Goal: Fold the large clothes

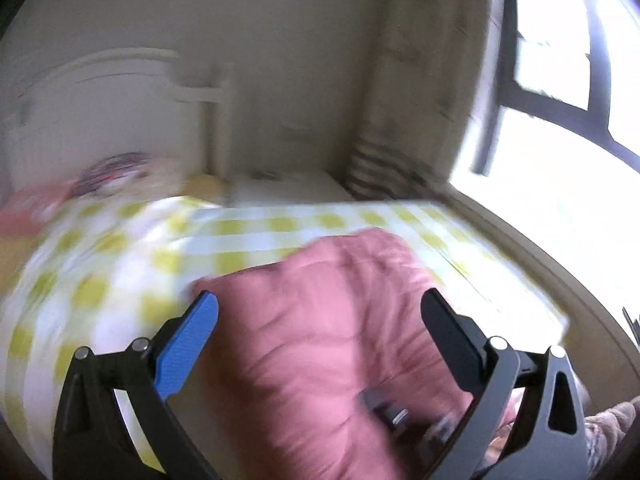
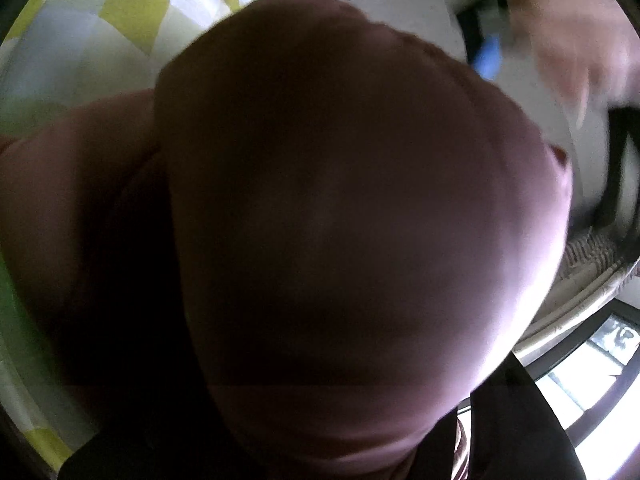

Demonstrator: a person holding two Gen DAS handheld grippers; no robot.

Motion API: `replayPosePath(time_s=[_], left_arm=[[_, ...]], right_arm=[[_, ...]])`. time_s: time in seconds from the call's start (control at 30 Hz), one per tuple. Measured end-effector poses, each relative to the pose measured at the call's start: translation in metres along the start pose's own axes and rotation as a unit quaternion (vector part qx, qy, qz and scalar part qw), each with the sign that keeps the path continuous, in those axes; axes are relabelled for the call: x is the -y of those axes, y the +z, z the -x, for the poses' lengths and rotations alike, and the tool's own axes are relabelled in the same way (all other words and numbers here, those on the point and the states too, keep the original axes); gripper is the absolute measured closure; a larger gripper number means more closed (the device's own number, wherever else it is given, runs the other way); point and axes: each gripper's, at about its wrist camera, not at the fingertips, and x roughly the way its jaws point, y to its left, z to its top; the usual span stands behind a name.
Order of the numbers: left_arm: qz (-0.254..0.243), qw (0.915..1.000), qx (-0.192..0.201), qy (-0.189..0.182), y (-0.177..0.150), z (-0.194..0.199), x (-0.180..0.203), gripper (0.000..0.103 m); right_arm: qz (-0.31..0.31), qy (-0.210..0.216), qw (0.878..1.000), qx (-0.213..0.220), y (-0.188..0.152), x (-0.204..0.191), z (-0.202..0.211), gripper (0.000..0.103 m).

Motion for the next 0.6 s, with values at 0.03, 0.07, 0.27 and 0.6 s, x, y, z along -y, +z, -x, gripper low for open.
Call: replayPosePath(time_s=[0.03,0.07,0.27,0.6], left_arm=[[-0.023,0.9994,-0.024,-0.001,0.012,-0.025,0.01,0.002],[-0.036,0.9985,-0.039,0.01,0.015,-0.042,0.013,0.002],[-0.004,0.9937,-0.112,0.012,-0.042,-0.156,-0.045,0.002],[-0.027,0.9932,-0.104,0.046,-0.05,-0.157,-0.041,0.002]], right_arm=[[-0.002,-0.001,1.0,0.003,-0.005,-0.004,0.013,0.056],[-0.003,-0.002,1.0,0.005,0.0,-0.008,0.025,0.055],[0.011,0.01,1.0,0.017,-0.02,-0.01,0.037,0.054],[0.025,0.045,0.997,0.054,-0.068,0.009,0.086,0.024]])
